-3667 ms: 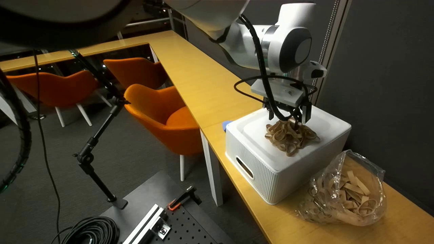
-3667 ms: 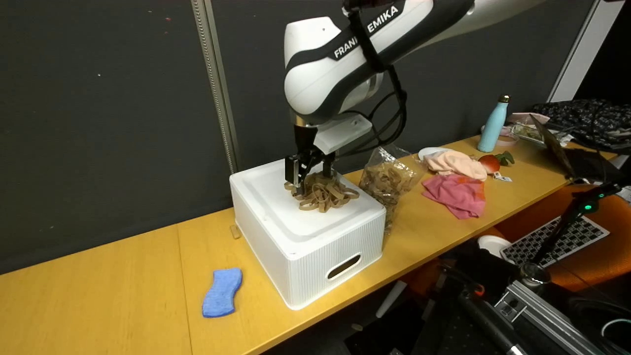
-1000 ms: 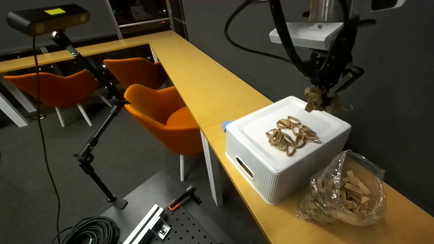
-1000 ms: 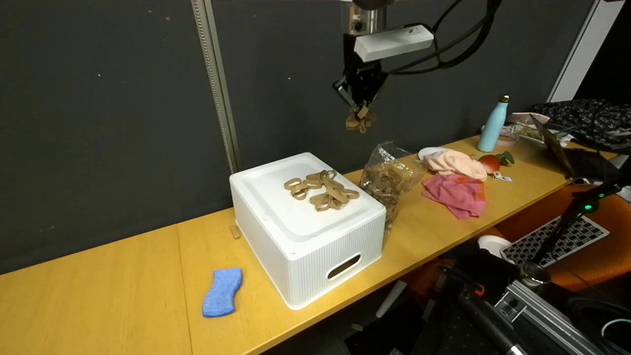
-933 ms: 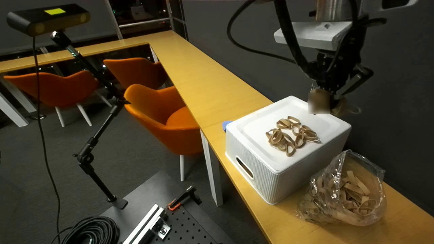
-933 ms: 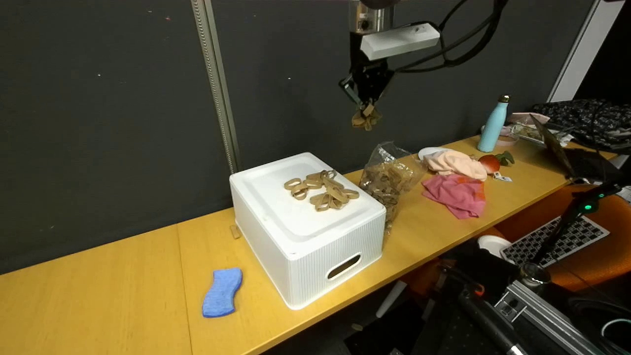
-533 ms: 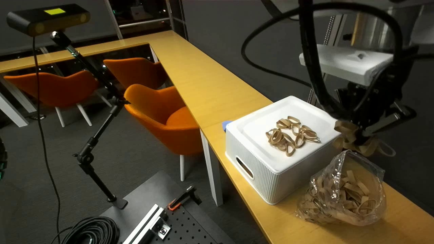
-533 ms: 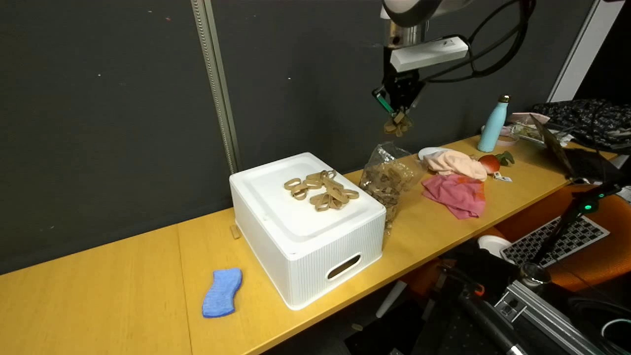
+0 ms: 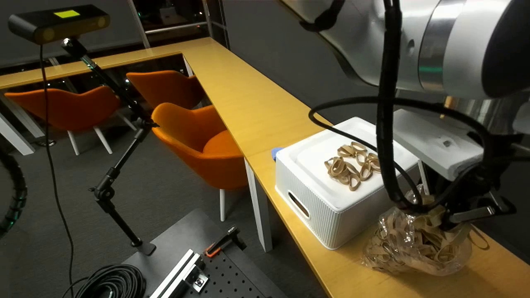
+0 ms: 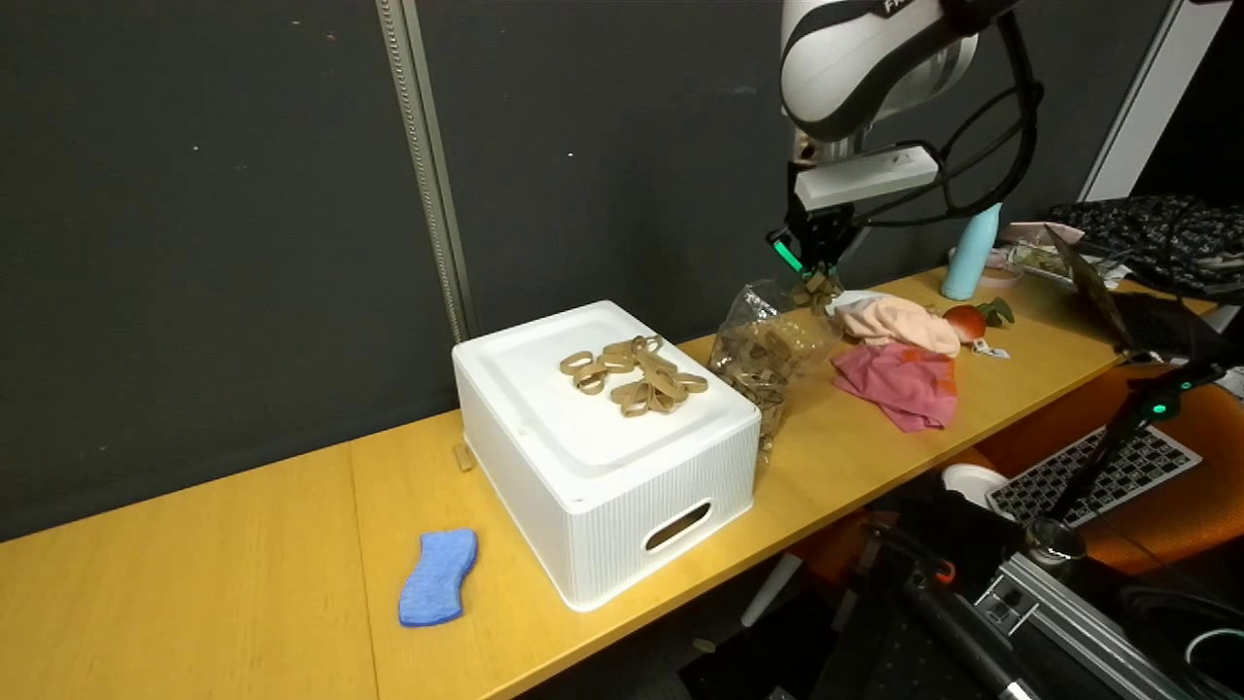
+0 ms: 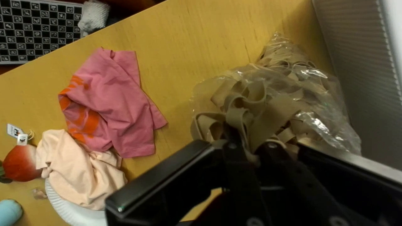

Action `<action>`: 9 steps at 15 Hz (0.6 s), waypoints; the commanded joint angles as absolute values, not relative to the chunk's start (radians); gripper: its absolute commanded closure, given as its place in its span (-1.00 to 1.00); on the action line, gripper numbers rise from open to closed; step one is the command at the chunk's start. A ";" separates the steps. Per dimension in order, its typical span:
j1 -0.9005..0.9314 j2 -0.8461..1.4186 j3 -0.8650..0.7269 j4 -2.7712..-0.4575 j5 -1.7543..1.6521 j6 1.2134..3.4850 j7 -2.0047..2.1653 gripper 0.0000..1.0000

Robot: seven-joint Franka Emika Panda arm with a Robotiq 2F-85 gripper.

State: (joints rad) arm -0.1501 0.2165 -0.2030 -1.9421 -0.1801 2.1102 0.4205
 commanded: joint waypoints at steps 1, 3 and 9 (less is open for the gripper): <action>-0.141 0.271 -0.211 -1.931 -0.197 2.161 0.442 0.95; -0.137 0.301 -0.214 -1.930 -0.205 2.199 0.441 0.95; -0.132 0.370 -0.212 -1.916 -0.192 2.287 0.412 0.95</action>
State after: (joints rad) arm -0.1433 0.3379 -0.2030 -1.9371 -0.1953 2.2514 0.4238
